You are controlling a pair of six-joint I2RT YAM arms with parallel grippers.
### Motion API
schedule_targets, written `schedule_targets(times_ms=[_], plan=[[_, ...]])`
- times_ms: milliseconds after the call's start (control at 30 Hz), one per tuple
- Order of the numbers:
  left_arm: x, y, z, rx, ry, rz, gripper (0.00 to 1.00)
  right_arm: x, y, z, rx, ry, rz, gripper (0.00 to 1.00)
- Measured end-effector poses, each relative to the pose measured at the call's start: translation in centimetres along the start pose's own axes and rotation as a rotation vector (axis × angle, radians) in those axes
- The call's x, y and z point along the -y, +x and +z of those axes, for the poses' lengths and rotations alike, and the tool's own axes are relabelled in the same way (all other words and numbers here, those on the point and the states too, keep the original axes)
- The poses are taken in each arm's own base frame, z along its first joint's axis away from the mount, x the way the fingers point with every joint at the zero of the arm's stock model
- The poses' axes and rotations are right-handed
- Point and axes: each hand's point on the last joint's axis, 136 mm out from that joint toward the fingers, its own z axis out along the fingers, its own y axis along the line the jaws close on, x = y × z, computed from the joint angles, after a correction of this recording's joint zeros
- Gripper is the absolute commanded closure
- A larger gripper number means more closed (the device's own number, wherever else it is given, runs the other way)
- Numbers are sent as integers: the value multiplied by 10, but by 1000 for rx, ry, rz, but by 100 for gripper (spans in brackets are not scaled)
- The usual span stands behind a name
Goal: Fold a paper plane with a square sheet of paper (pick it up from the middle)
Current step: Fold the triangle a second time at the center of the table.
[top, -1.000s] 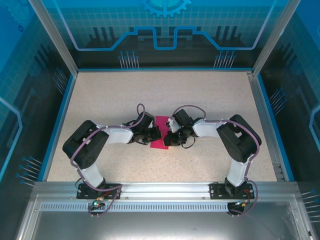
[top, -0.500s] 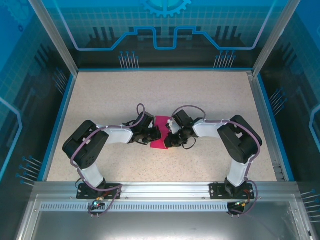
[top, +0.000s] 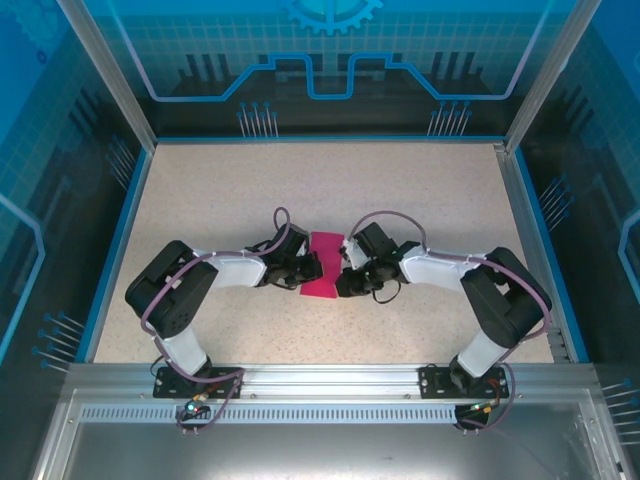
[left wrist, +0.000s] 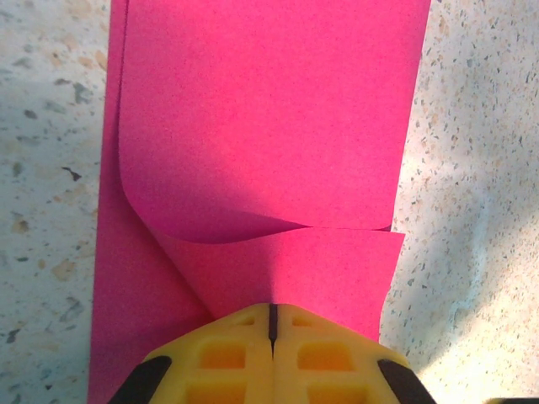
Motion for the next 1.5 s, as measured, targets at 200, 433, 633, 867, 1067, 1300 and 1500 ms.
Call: schedule_targets(times_ms=[200, 433, 633, 867, 1067, 1300, 1500], plan=[[0, 0, 0, 0, 0, 0, 100, -7, -17, 16, 11, 8, -6, 89], [0, 0, 0, 0, 0, 0, 100, 5, -14, 30, -18, 44, 19, 89], [-1, 0, -1, 2, -9, -2, 100, 10, -7, 33, -40, 54, 6, 89], [-6, -8, -4, 12, -18, -22, 100, 12, -6, 34, -46, 60, -25, 89], [-13, -20, -5, 25, -31, -46, 100, 13, -7, 34, -53, 79, -33, 90], [-17, -33, -4, 21, -21, -59, 100, 13, -6, 34, -56, 83, -32, 90], [-21, -45, -3, 14, 0, -64, 100, 13, -8, 34, -51, 87, -35, 90]])
